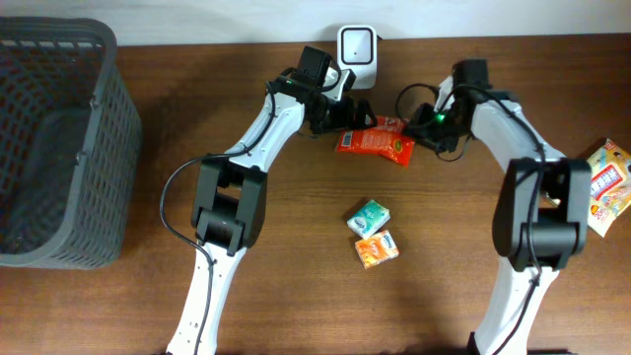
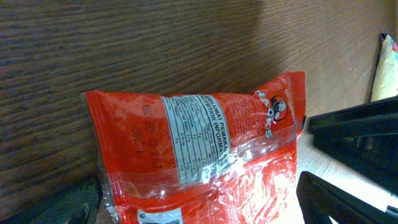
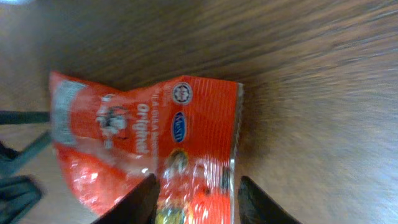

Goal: Scan the item barcode

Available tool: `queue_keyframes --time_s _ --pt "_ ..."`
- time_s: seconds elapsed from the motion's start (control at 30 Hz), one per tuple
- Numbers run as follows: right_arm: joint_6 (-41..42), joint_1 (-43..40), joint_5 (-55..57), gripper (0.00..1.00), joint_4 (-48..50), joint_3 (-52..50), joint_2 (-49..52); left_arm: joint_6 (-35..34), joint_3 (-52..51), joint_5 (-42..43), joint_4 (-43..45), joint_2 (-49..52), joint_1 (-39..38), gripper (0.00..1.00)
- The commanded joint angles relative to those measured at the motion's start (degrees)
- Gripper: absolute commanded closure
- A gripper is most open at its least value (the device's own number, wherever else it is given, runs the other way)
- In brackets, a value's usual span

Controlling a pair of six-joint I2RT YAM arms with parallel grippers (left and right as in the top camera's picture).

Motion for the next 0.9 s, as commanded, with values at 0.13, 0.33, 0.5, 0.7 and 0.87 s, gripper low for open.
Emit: queue_keyframes --time_s 0.13,0.33,0.5,0.7,0.87 --pt "1.5 2.4 -2.0 0.89 3.2 -0.1 4.0 -0.5 -2.0 -5.0 -1.7 5.1 0.0 0.01" --pt "1.5 6.0 -3.2 0.96 5.3 -0.1 4.5 -0.5 -2.0 -5.0 -2.3 5.1 -0.5 0.03" --pt "1.5 5.4 -3.7 0.96 4.8 0.0 4.5 -0.3 -2.0 -9.2 -3.1 5.1 -1.4 0.31" --pt "0.8 0.1 -9.3 0.95 -0.6 2.4 3.5 -0.4 -2.0 -9.5 -3.4 5.1 -0.5 0.80" --pt "-5.8 -2.2 -9.6 0.88 -8.9 6.1 1.1 -0.3 -1.7 -9.5 -5.2 3.7 -0.3 1.00"
